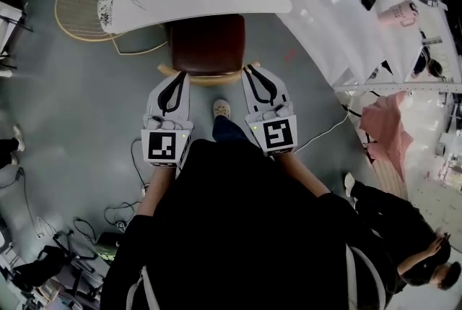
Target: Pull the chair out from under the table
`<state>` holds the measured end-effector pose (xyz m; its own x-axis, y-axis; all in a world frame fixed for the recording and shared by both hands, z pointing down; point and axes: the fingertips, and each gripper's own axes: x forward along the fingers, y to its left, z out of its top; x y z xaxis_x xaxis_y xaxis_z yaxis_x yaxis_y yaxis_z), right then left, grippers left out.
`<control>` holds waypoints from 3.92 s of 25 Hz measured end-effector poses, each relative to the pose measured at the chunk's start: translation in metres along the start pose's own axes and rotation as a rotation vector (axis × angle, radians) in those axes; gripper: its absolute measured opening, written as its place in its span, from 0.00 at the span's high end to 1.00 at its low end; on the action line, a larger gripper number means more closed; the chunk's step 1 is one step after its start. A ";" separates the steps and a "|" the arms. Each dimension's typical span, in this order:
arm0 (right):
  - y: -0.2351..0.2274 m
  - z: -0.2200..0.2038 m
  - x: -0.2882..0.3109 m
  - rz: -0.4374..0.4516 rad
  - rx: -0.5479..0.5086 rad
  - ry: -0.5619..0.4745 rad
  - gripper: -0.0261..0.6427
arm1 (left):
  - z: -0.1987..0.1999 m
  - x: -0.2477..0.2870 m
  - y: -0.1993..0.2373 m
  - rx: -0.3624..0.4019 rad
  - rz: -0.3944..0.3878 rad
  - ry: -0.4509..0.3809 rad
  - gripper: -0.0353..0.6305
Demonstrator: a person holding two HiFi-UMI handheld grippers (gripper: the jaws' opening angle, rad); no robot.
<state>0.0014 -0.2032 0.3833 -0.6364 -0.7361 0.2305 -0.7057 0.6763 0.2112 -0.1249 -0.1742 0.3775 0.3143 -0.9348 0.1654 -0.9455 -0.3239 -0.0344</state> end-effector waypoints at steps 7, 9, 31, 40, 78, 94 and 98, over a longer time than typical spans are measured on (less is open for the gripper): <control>-0.013 -0.041 0.041 0.096 0.005 0.096 0.92 | -0.043 0.041 0.012 0.036 -0.026 0.137 0.93; -0.015 -0.056 0.048 0.127 0.029 0.127 0.92 | -0.059 0.048 0.013 0.034 -0.034 0.187 0.92; 0.009 -0.193 0.083 0.426 -0.046 0.490 0.78 | -0.212 0.071 0.020 0.094 -0.242 0.632 0.67; 0.036 -0.237 0.080 0.487 -0.068 0.636 0.72 | -0.268 0.063 0.015 0.147 -0.439 0.786 0.55; 0.058 -0.344 0.092 0.721 -1.033 0.963 0.71 | -0.367 0.065 0.022 1.095 -0.847 1.073 0.70; 0.084 -0.352 0.048 0.742 -1.085 0.977 0.72 | -0.376 0.017 -0.008 1.103 -0.879 1.053 0.71; 0.092 -0.355 0.030 0.757 -1.095 0.962 0.72 | -0.378 -0.001 -0.023 1.088 -0.871 1.052 0.71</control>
<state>0.0282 -0.1532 0.7464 -0.0027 -0.2447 0.9696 0.4668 0.8572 0.2176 -0.1364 -0.1106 0.7503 0.0540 -0.1069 0.9928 0.0772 -0.9908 -0.1109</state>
